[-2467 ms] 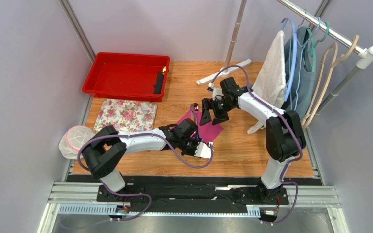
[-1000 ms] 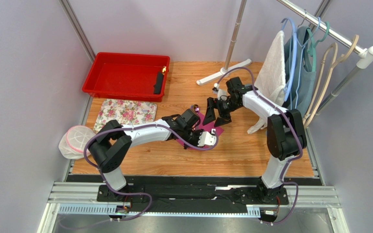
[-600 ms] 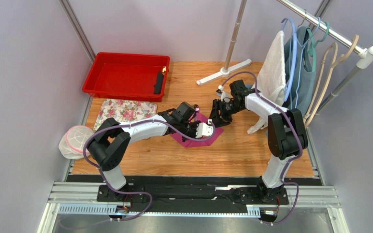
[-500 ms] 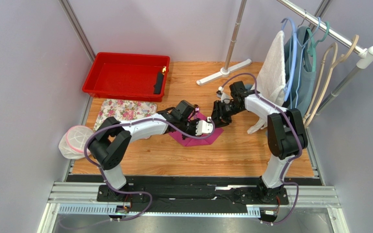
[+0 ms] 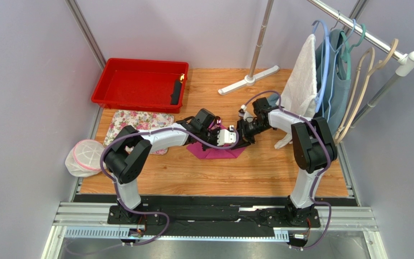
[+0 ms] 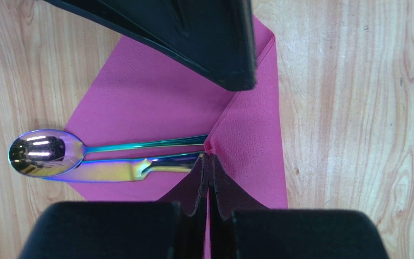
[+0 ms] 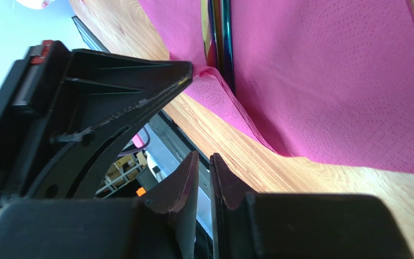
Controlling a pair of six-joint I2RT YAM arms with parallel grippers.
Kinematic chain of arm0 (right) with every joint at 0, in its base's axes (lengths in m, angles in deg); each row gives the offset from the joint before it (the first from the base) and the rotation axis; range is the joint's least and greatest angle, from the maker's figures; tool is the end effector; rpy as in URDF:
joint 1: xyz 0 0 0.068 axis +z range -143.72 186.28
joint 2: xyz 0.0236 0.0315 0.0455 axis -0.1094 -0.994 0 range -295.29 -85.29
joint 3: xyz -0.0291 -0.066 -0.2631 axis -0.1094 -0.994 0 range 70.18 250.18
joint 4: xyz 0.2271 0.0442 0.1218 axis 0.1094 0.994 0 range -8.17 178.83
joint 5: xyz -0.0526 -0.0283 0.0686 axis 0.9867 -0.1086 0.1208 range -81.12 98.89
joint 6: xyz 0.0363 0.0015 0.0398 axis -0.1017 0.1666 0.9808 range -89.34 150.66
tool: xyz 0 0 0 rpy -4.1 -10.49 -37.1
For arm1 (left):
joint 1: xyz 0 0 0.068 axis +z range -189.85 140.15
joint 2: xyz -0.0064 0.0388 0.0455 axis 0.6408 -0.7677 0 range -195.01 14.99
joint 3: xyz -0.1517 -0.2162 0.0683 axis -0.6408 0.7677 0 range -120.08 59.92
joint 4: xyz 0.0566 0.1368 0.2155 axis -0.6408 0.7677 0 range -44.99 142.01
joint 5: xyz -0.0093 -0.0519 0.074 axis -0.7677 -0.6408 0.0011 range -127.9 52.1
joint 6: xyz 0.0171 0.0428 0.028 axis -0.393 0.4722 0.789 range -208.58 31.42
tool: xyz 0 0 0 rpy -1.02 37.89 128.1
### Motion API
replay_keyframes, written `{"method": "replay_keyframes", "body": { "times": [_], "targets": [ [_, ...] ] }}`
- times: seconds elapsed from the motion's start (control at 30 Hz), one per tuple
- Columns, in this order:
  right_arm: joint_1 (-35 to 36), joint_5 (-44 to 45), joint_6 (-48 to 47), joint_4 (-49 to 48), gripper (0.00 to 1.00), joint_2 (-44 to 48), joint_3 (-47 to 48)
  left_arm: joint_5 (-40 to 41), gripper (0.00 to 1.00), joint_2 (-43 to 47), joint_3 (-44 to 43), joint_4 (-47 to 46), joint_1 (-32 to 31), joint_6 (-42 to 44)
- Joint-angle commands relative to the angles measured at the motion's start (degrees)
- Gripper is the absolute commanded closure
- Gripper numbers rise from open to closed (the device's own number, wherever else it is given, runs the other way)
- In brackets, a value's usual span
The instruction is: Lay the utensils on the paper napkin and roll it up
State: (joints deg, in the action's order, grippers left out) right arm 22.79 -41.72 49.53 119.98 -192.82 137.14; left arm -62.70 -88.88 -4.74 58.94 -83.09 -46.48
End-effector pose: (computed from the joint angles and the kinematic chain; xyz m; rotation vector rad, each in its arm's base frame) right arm 0.3217 0.1240 0.1567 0.0716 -2.7509 -1.3205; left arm 0.2628 -0.2675 0.1763 1.7935 1.6808 -0.5471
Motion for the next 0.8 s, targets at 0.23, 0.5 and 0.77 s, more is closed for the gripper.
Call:
{"method": "replay_keyframes", "body": {
  "times": [0.23, 0.5, 0.77],
  "targets": [
    [3.52, -1.42, 2.40, -3.96, 0.84, -2.95, -0.43, 2.03, 1.00, -1.33, -1.69, -3.83, 0.70, 0.61],
    [4.58, 1.65, 2.83, -4.84, 0.86, -5.85, -0.16, 1.95, 1.00, -2.03, -1.87, -4.18, 0.97, 0.96],
    [4.93, 4.20, 3.36, -5.54, 0.87, -8.57, 0.10, 1.68, 1.00, -2.21, -2.22, -3.74, 1.23, 0.87]
  ]
}}
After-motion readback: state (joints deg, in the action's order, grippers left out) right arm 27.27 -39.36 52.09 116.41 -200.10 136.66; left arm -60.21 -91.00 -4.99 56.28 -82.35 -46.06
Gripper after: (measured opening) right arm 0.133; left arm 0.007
